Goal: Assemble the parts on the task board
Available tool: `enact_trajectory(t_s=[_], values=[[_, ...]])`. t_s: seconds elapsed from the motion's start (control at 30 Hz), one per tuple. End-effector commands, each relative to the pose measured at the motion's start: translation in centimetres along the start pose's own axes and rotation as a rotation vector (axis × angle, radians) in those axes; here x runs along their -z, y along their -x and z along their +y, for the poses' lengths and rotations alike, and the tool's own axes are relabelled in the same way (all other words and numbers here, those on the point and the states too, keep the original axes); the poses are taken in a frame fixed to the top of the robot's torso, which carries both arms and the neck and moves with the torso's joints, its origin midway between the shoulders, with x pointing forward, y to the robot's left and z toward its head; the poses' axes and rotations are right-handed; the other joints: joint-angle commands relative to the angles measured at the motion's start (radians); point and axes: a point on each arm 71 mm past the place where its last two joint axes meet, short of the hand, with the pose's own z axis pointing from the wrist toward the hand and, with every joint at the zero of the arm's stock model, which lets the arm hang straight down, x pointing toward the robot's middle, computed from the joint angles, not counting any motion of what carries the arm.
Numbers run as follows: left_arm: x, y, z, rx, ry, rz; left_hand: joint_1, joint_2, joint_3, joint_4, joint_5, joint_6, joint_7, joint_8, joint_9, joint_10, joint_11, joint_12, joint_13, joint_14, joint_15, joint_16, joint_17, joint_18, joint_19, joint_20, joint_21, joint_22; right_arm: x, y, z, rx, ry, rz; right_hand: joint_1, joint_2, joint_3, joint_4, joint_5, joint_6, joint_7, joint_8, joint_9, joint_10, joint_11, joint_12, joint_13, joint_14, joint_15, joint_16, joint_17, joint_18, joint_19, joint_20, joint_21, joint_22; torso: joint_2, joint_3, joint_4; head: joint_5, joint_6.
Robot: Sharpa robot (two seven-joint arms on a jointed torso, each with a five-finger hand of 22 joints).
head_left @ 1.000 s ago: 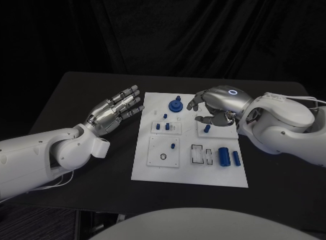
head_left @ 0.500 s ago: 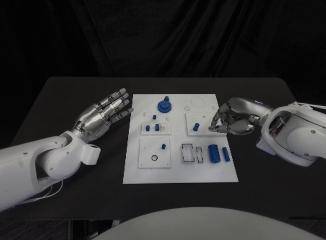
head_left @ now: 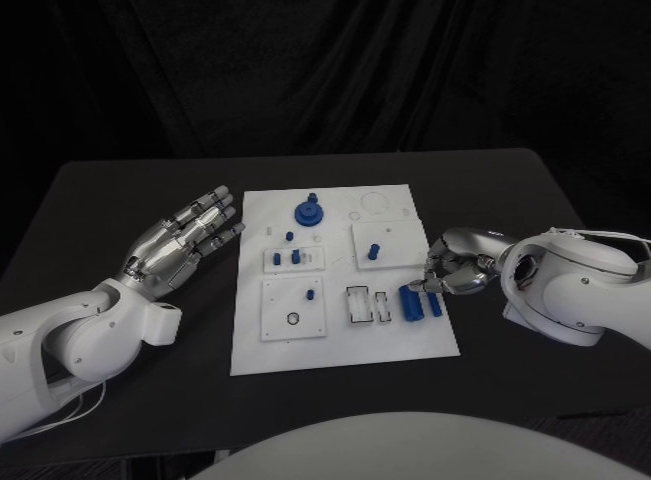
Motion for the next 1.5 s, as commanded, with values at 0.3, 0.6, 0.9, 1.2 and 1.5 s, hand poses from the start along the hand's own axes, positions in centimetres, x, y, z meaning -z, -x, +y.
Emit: enact_trajectory(t_s=[0.3, 0.6, 0.9, 1.2, 1.5], values=[[0.1, 0.1, 0.1, 0.008, -0.007, -0.018, 0.006, 0.009, 0.016, 0.000, 0.005, -0.001, -0.001, 0.006, 0.000, 0.002, 0.004, 0.000, 0.000, 0.003, 0.009, 0.008, 0.002, 0.012, 0.002, 0.004, 0.002, 0.001, -1.0, -0.8, 0.9, 0.174, -0.052, 0.007, -0.123, 0.000, 0.009, 0.005, 0.011, -0.012, -0.012, 0.052, 0.078, 0.106, -0.014, 0.002, 0.263, 0.098, -0.014, 0.043, 0.228, -0.024, 0.088, -0.015, 0.068, 0.244, -0.003, 0.0005, -0.0003, 0.002, 0.000], [0.2, 0.3, 0.2, 0.007, 0.000, -0.024, 0.007, 0.007, 0.020, 0.001, 0.006, -0.006, -0.007, 0.005, -0.001, -0.003, -0.001, -0.006, -0.001, 0.003, 0.015, 0.009, 0.002, 0.009, 0.002, 0.007, 0.002, 0.001, -1.5, -1.6, 1.5, 0.211, -0.050, 0.010, -0.188, -0.001, 0.011, 0.005, -0.014, 0.001, -0.015, 0.046, 0.091, 0.106, -0.017, 0.002, 0.263, 0.100, -0.016, 0.046, 0.233, -0.025, 0.089, -0.017, 0.077, 0.246, 0.001, -0.0009, 0.0006, 0.003, 0.000], [0.3, 0.2, 0.3, 0.011, 0.010, -0.019, 0.008, 0.007, 0.023, 0.002, 0.006, -0.009, -0.009, 0.005, -0.001, -0.007, -0.005, -0.010, -0.002, 0.003, 0.018, 0.009, 0.002, 0.007, 0.003, 0.008, 0.003, 0.002, -1.5, -1.9, 1.5, 0.250, -0.069, -0.007, -0.306, -0.043, -0.046, 0.006, -0.166, 0.012, -0.018, 0.043, 0.110, 0.106, -0.020, 0.002, 0.263, 0.098, -0.018, 0.042, 0.226, -0.022, 0.084, -0.019, 0.067, 0.242, 0.001, -0.0002, 0.0020, 0.004, 0.000], [0.3, 0.2, 0.4, 0.016, 0.022, -0.013, 0.006, 0.008, 0.027, 0.004, 0.005, -0.009, -0.008, 0.005, -0.001, -0.010, -0.007, -0.012, -0.002, 0.004, 0.025, 0.012, 0.002, 0.004, 0.004, 0.011, 0.004, 0.003, -1.5, -2.2, 1.7, 0.282, -0.079, 0.017, -0.294, -0.026, -0.042, 0.006, -0.122, 0.011, -0.018, 0.035, 0.118, 0.106, -0.020, 0.002, 0.263, 0.098, -0.018, 0.044, 0.228, -0.022, 0.083, -0.019, 0.065, 0.241, 0.000, -0.0012, 0.0014, 0.003, 0.000], [0.3, 0.2, 0.5, 0.021, 0.038, -0.006, 0.005, 0.007, 0.029, 0.006, 0.004, -0.007, -0.001, 0.006, 0.000, -0.011, -0.009, -0.011, -0.001, 0.005, 0.032, 0.015, 0.003, 0.001, 0.005, 0.015, 0.004, 0.003, -1.9, -2.4, 2.3, 0.289, -0.060, 0.022, -0.246, -0.006, -0.022, 0.004, -0.053, 0.023, -0.022, 0.035, 0.136, 0.106, -0.023, 0.002, 0.263, 0.097, -0.020, 0.042, 0.223, -0.021, 0.082, -0.020, 0.065, 0.240, -0.001, -0.0012, 0.0010, 0.003, 0.000]])
